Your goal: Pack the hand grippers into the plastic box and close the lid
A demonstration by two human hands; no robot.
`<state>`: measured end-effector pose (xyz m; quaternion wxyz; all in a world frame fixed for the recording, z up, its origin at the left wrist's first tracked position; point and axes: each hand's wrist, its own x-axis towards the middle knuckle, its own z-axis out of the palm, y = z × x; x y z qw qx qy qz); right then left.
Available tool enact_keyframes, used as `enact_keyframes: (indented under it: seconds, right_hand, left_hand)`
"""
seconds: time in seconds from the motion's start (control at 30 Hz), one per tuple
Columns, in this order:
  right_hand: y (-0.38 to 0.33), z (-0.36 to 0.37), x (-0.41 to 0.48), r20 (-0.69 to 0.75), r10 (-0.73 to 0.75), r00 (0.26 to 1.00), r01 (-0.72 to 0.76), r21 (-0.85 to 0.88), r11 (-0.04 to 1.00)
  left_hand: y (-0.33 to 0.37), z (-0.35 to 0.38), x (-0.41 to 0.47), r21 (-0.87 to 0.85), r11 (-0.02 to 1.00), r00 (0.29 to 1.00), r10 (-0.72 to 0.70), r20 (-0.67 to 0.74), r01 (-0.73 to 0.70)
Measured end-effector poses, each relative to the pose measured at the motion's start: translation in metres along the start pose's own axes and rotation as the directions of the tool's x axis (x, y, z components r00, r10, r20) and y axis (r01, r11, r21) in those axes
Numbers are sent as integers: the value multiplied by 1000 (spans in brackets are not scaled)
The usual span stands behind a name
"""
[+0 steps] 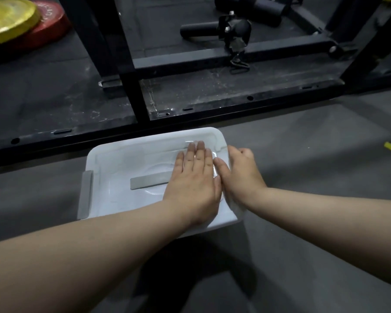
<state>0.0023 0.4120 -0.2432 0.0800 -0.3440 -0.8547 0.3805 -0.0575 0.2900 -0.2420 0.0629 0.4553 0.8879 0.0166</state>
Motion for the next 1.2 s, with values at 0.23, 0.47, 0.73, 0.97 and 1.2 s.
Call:
enact_keyframes:
  seconds: [0.23, 0.47, 0.73, 0.97, 1.2]
  right_hand:
    - [12, -6, -2, 61, 197, 978, -206, 224, 953]
    - [-3, -4, -9, 38, 67, 997, -62, -116, 991]
    - [-2, 5, -15, 20, 23, 1000, -22, -52, 998]
    - [0, 5, -16, 24, 31, 999, -29, -58, 998]
    - [-2, 6, -21, -2, 25, 1000, -25, -23, 999]
  left_hand:
    - [3, -1, 0, 0, 1000, 1000, -7, 4, 7]
    - [1, 2, 2, -12, 1000, 1000, -9, 11, 9]
    - [-7, -3, -2, -90, 996, 999, 16, -39, -20]
    - [-81, -9, -74, -40, 998, 994, 51, -102, -55]
    - [-136, -3, -128, -279, 918, 947, -312, -71, 281]
